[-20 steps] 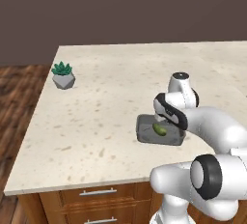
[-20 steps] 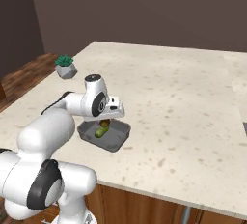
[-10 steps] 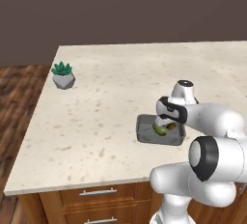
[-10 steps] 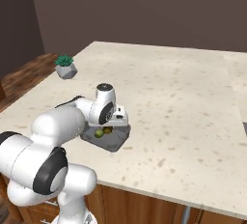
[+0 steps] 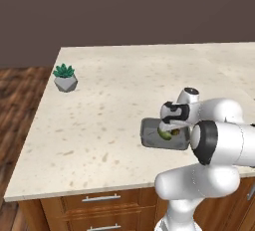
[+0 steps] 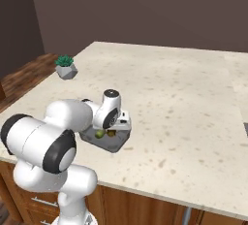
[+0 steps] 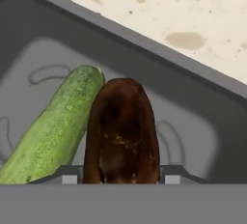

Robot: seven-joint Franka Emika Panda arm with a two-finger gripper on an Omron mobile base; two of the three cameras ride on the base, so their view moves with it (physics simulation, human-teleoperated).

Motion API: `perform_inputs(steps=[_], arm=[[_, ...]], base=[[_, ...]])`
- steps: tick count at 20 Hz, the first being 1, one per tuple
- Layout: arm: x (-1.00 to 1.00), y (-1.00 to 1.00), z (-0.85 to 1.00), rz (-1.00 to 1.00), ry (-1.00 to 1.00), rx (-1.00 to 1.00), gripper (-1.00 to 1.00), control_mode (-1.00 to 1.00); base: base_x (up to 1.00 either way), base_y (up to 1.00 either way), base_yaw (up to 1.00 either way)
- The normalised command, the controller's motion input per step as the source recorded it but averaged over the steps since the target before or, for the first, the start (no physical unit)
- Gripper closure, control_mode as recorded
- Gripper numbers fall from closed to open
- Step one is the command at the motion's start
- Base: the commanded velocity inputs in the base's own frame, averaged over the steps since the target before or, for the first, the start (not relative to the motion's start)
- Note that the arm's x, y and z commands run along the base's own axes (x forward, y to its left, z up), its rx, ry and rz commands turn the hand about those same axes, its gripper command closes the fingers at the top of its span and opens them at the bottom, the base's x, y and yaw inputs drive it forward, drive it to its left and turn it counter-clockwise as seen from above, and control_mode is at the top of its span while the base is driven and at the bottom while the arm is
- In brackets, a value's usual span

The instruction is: Take the sweet potato and cucumber out of the freezer and place them in the tupperware container on the counter. Then put the tupperware containing the vegetables back in the freezer.

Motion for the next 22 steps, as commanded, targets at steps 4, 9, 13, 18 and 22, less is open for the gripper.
perform_inputs(steps=[4, 9, 13, 18, 22], arm=[[0.03, 0.00, -0.32, -0.01, 0.01, 0.00, 1.00, -1.00], [0.00, 0.00, -0.18, -0.02, 0.01, 0.00, -1.00, -1.00], [-0.14, 0.00, 0.14, -0.03, 0.00, 0.00, -1.00, -1.00], [-0.47, 0.00, 0.51, -0.09, -0.09, 0.00, -1.00, -1.00], [-0.49, 0.00, 0.76, -0.15, -0.10, 0.00, -1.00, -1.00]], base=[[0.00, 0.00, 0.00], [0.00, 0.00, 0.00], [0.00, 0.00, 0.00], [0.00, 0.00, 0.00], [0.00, 0.00, 0.00]])
